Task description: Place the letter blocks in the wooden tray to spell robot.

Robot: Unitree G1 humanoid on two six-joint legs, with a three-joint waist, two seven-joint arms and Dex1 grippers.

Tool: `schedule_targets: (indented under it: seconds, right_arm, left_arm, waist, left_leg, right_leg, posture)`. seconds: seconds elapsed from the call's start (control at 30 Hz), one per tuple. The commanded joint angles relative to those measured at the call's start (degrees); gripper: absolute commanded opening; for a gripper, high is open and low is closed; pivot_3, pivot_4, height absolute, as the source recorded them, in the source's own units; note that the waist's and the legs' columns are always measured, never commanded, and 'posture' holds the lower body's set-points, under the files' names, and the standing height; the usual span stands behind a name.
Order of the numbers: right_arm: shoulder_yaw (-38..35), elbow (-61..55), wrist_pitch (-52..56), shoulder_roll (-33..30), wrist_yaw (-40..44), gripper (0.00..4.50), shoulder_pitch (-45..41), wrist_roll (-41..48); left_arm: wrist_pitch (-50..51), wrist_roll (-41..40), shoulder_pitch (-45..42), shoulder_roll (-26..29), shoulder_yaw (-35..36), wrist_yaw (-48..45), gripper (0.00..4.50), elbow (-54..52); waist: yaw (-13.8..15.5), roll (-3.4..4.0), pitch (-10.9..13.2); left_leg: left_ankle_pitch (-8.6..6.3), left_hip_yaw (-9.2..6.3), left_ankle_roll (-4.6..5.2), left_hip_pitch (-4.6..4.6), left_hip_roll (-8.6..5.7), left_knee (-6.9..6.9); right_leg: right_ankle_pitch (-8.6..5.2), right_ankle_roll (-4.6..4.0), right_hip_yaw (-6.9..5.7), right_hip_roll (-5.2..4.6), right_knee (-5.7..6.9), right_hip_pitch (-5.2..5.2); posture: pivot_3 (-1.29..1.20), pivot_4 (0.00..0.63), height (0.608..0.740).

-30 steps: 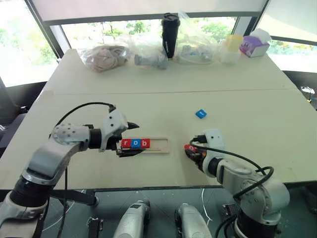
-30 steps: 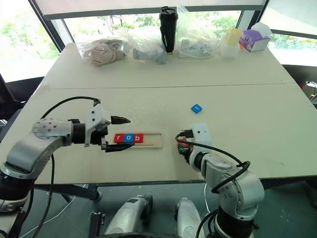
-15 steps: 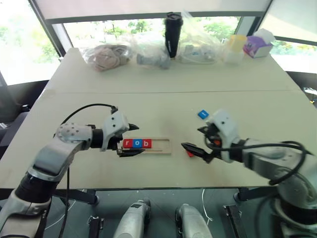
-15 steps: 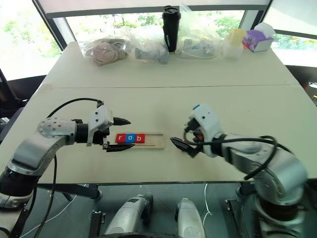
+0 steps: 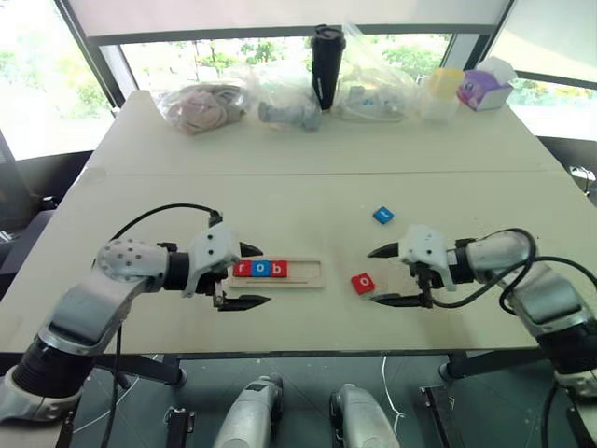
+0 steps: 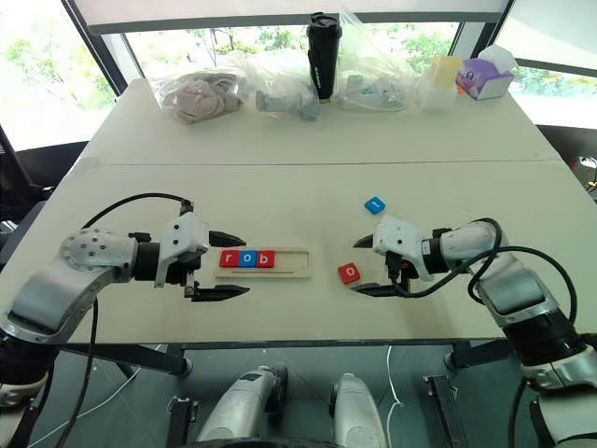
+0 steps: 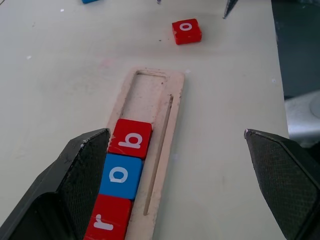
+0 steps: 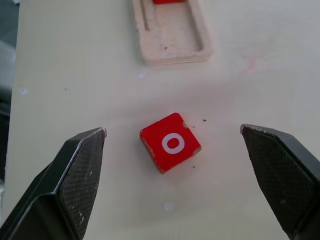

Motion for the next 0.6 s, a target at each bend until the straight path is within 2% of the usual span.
schedule_targets:
  seconds: [0.03,0.17,0.37,0.4,0.43,0.6]
  right_arm:
    - [1.36,4.75,-5.32,1.26,3.94,4.46,-2.84,-2.14]
    - [1.83,9.37,-8.29,3.46,4.83,4.46,-4.84,-3.99]
    - [1.83,16.11,-9.98,7.30,4.53,4.46,-7.68,-5.72]
    - [1.74,16.60,-10.03,7.64,4.90,3.94,-7.84,-5.64]
    - [1.67,16.91,-10.03,7.92,5.20,3.64,-7.94,-5.57]
    - [1.32,17.15,-10.02,8.37,5.87,1.12,-8.02,-5.71]
  left_arm:
    - [0.36,-1.14,0.00,0.71,2.34,0.11,4.50,-1.75]
    - [2.75,-3.52,1.48,1.34,3.67,0.35,4.50,-4.56]
    - [3.67,-2.57,1.20,0.78,1.67,2.01,4.50,-5.88]
    - [3.73,-2.46,1.11,0.70,1.46,2.16,4.50,-5.93]
    - [3.80,-2.38,1.02,0.64,1.35,2.27,4.50,-5.96]
    - [3.83,-2.37,1.07,0.86,1.40,2.40,4.50,-5.98]
  waist:
    - [-0.11,0.00,0.00]
    - [-0.18,0.00,0.00]
    - [-0.16,0.01,-0.01]
    - [-0.16,0.01,0.00]
    - [-0.15,0.01,-0.01]
    - [-0.12,0.01,-0.01]
  left_leg:
    - [0.00,0.00,0.01,-0.02,-0.03,0.01]
    - [0.01,0.00,0.02,-0.04,-0.02,0.01]
    - [0.01,0.00,-0.01,0.02,-0.01,0.04]
    - [0.01,0.00,-0.01,0.04,-0.01,0.06]
    - [0.01,0.00,-0.01,0.05,-0.01,0.06]
    - [0.01,0.00,-0.01,0.05,-0.01,0.06]
  right_leg:
    - [0.04,0.08,0.02,-0.01,0.01,-0.02]
    - [0.14,0.26,0.03,0.01,0.13,0.02]
    - [0.13,0.22,0.03,0.04,0.21,0.01]
    - [0.12,0.19,0.03,0.04,0.21,0.01]
    - [0.12,0.20,0.03,0.04,0.21,-0.01]
    - [0.15,0.25,0.03,0.04,0.21,-0.03]
  posture:
    - [0.00,0.150,0.740]
    - [0.00,0.150,0.740]
    - [0.00,0.150,0.740]
    - [0.00,0.150,0.740]
    - [0.00,0.150,0.740]
    - [0.00,0.150,0.740]
